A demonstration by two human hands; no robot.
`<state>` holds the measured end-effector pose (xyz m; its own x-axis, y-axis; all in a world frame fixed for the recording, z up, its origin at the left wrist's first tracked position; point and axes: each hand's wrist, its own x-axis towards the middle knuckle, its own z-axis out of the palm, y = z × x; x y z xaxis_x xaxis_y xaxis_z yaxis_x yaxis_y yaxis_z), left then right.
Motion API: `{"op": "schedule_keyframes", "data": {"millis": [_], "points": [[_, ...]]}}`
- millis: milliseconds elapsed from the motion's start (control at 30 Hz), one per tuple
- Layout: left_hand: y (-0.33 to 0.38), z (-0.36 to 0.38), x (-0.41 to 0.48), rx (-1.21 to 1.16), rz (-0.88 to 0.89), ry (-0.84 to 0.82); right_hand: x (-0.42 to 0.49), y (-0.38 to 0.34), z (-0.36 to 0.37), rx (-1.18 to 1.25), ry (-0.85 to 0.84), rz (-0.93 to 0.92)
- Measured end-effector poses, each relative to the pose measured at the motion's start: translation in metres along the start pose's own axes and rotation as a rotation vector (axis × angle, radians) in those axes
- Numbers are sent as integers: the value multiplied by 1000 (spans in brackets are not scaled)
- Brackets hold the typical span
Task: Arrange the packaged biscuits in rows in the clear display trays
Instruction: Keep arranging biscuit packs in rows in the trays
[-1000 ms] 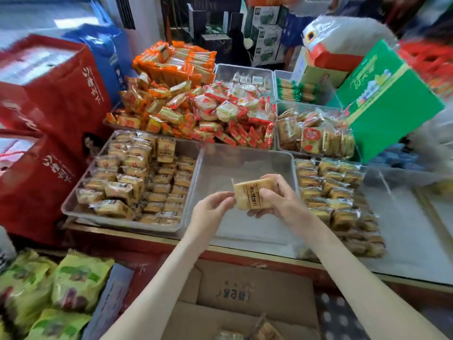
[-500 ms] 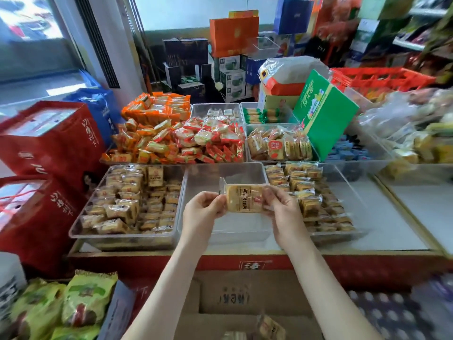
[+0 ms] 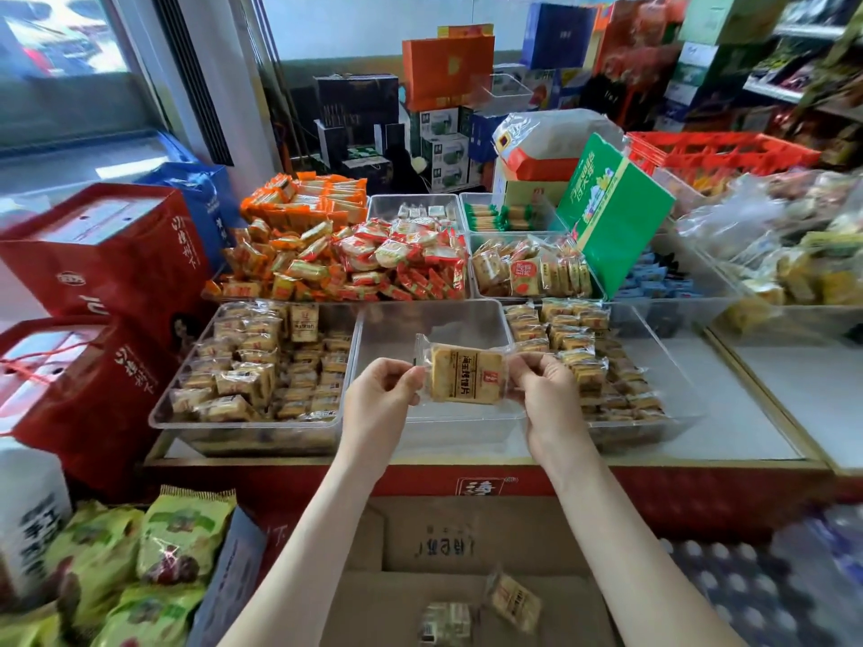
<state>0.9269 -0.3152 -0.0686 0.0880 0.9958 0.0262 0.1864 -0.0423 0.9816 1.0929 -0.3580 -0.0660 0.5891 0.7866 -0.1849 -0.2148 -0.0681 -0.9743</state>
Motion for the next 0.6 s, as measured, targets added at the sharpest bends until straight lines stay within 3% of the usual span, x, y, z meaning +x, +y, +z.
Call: {"op": "schedule_keyframes", "data": {"millis": [100,167,267,367,433,600], "points": [[6,5,-10,192,99,35,-5,-2,1,-82,39,-43],[13,16,-19,211,169,-29,-11,-6,0,-182,73,-130],[24,36,-33,1,118,-225,-29,-13,2,-283,-38,-306],[22,47,-30,-265,8,-193,-44,-16,-2,-210,-347,-346],[18,47,-21,-415,-87,-175,-42,-20,-12,-199,-406,-362],[8,41,-7,-694,-196,-392,-11,-29,-38,-273,-127,-357]]}}
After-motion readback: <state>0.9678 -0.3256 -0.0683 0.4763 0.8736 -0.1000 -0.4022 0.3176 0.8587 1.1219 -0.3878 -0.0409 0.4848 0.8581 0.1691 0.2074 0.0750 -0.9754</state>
